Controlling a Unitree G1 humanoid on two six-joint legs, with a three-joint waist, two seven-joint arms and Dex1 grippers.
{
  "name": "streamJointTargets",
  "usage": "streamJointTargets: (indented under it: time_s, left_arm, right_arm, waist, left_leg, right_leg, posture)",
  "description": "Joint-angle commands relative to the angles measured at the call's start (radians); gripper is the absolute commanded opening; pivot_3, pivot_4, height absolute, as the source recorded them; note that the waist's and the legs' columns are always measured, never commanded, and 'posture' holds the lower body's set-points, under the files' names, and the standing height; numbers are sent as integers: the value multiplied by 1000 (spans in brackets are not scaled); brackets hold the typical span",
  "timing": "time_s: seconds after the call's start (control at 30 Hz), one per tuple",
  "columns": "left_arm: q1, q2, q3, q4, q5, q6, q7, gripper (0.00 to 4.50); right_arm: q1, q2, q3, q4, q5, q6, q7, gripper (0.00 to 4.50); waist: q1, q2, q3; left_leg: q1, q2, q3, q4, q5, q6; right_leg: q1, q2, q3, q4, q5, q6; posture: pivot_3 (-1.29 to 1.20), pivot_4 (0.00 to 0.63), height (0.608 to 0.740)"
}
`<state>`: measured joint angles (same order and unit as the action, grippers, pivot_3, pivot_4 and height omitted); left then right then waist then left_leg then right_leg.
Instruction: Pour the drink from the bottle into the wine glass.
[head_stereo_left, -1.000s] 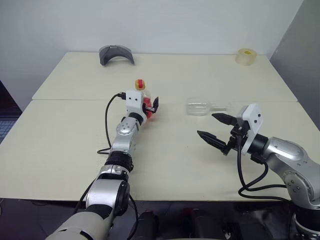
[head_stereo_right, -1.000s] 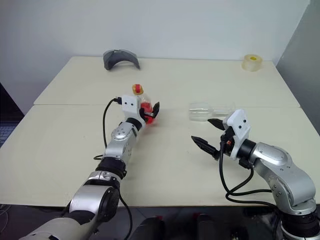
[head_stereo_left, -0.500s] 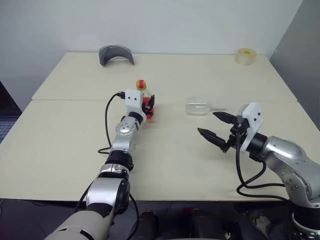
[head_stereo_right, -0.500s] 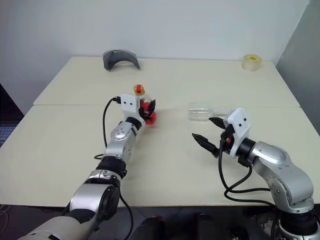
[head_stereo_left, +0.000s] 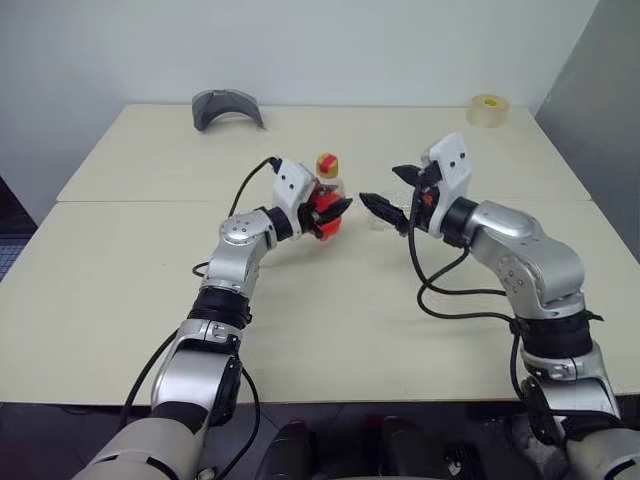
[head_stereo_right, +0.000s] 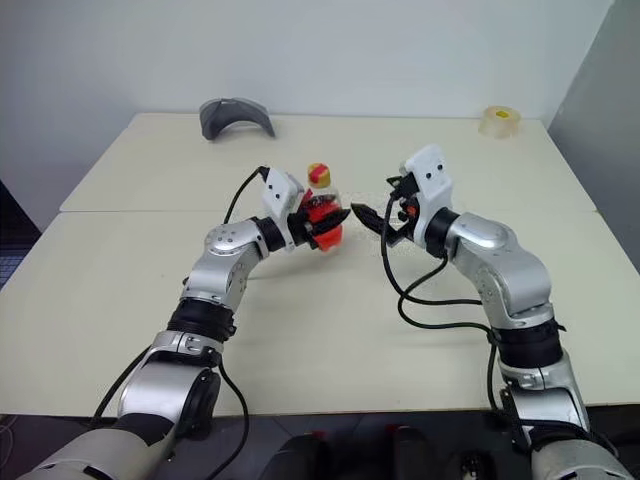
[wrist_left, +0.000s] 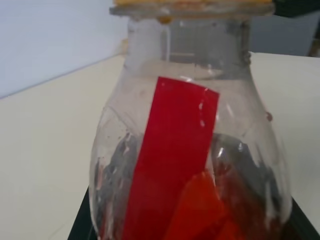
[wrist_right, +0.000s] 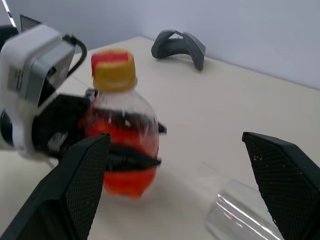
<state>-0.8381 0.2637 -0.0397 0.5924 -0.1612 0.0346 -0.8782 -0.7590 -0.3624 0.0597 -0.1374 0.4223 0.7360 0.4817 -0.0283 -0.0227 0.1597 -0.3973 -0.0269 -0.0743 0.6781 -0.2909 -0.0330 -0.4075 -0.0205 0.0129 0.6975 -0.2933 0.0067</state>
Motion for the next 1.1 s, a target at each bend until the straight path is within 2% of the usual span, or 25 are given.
streamJointTargets:
  time_s: [0.03,0.2,0.53,0.63,0.87,0.9,1.1]
  left_arm:
    - [-59,-12,-4,-5,-25,-37,-52,1769]
    - [-80,-51,-2,30,-19,-49,-61,1706]
    - [-103,-60,6,69,-17,-71,-74,1653]
    - [-105,-64,7,72,-19,-76,-70,1626]
    - [-107,-74,12,68,-22,-80,-59,1566]
    - [-106,-76,11,64,-22,-79,-58,1549]
    - [-72,-86,3,18,-26,-71,-59,1526]
  right_arm:
    - [-58,20,-44,18,35,7,15,4500]
    - [-95,24,-49,38,70,30,64,4500]
    - [-143,36,-38,94,71,23,118,4500]
    - [-148,36,-33,101,75,27,137,3878]
    - [-147,36,-18,109,71,27,170,1436]
    - [-148,38,-21,110,73,26,169,1269]
    - [-161,65,-55,110,95,37,156,1273]
  waist:
    - [0,0,0]
    - [0,0,0]
    - [-4,0,0]
    - [-4,0,0]
    - [-4,0,0]
    - [-4,0,0]
    - [-4,0,0]
  left_leg:
    - [0,0,0,0,0,0]
    - [-1,0,0,0,0,0]
    - [-1,0,0,0,-2,3]
    - [-2,0,1,0,-2,3]
    - [-2,0,1,0,-2,3]
    - [-2,0,1,0,-2,3]
    - [-2,0,1,0,-2,3]
  right_leg:
    - [0,0,0,0,0,0]
    - [0,0,0,0,0,0]
    - [-2,0,1,1,0,0]
    - [-2,0,1,1,0,0]
    - [-3,0,1,1,0,0]
    - [-3,0,1,1,0,0]
    - [-3,0,1,1,0,0]
  posture:
    - [0,150,740]
    - [0,150,740]
    - [0,150,740]
    - [0,150,740]
    - [0,150,740]
    - [0,150,740]
    - [0,150,740]
